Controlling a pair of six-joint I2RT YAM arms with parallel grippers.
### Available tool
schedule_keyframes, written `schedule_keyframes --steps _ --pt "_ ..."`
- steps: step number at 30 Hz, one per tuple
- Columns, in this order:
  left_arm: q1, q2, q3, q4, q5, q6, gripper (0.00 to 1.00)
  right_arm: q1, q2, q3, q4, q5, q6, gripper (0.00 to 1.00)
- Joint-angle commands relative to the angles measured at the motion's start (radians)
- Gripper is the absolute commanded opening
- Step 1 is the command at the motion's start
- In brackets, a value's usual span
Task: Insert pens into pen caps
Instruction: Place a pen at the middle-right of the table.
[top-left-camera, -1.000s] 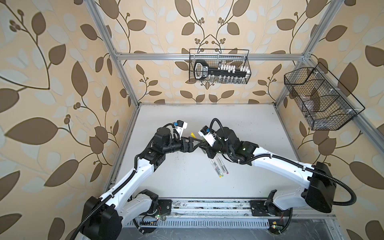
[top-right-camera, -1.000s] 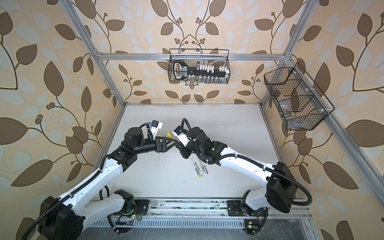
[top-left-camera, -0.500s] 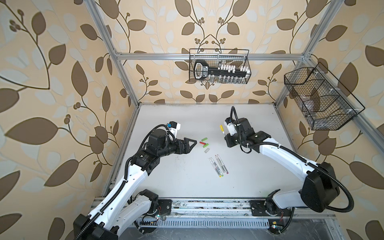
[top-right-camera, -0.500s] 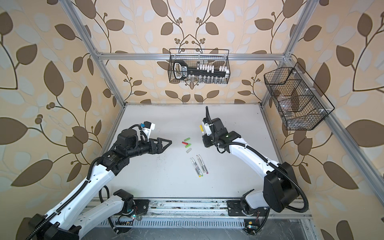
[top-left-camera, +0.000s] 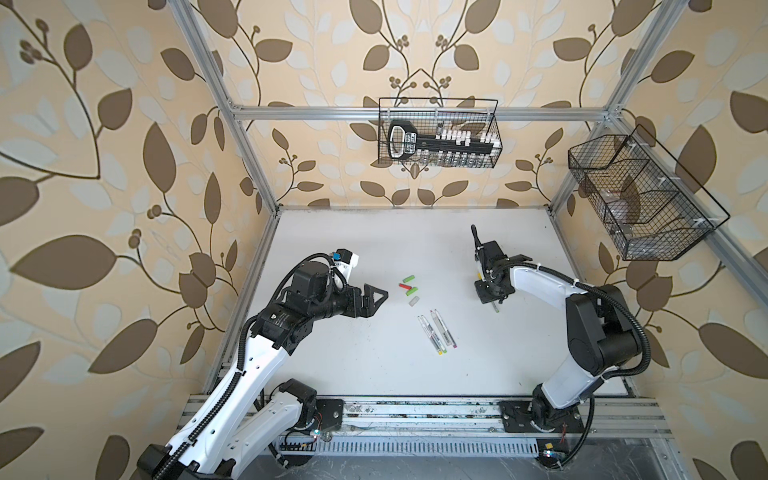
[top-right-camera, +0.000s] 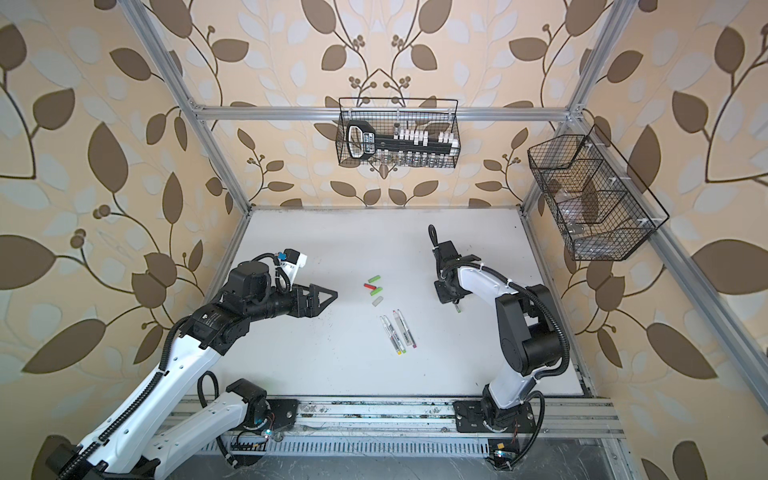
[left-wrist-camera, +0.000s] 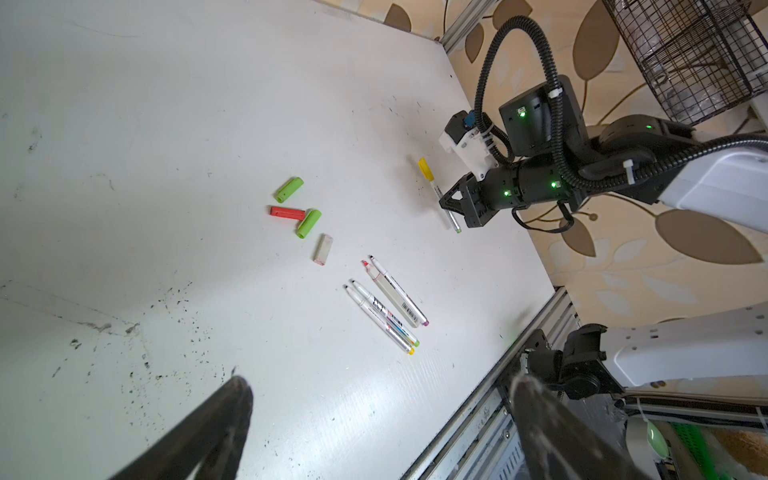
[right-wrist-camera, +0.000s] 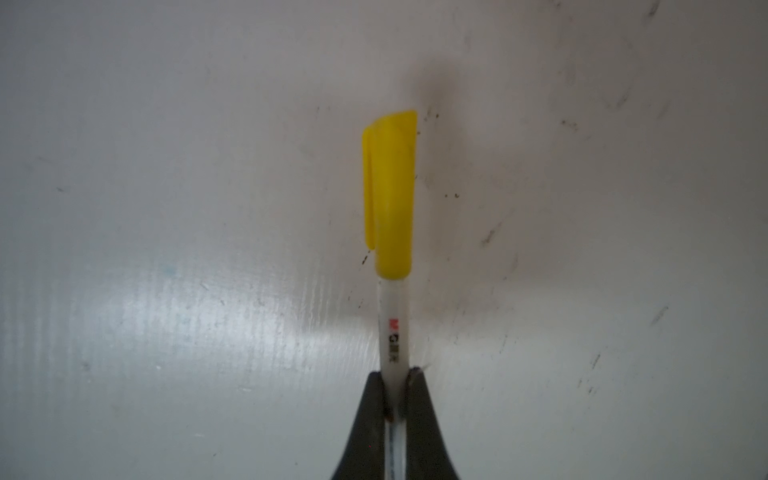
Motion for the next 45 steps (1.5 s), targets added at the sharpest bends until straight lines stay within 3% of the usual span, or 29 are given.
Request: schedule_keyframes --steps 1,25,34,38,39,40,41,45 --pt "-0.002 0.017 0.036 -0.006 0.011 0.031 0.99 -0.005 0.023 0.016 -0.012 0.027 -0.045 0.03" --pt "-0.002 0.026 0.034 -0.004 0.011 0.023 0.99 -0.028 0.024 0.029 -0.024 -0.032 -0.03 0.27" --pt "-0.002 0.033 0.034 -0.003 -0.039 0.013 0.99 0.094 -0.076 0.036 -0.018 -0.011 -0.035 0.53" --pt "-0.002 0.041 0.036 -0.011 -0.085 0.002 0.99 0.165 -0.123 0.031 0.009 -0.036 -0.002 0.58" --pt "-0.002 0.044 0.035 -0.011 -0.095 -0.003 0.99 0.183 -0.132 0.028 0.024 -0.057 0.011 0.62" --pt "-0.002 0.046 0.035 -0.008 -0.107 -0.006 0.99 0.206 -0.14 0.027 0.04 -0.083 0.023 0.76" --pt "-0.002 0.048 0.034 -0.007 -0.114 -0.01 0.99 0.224 -0.146 0.023 0.055 -0.107 0.034 0.82" --pt "-0.001 0.05 0.027 0.014 -0.149 -0.031 0.99 0.315 -0.154 0.008 0.144 -0.181 0.111 0.85"
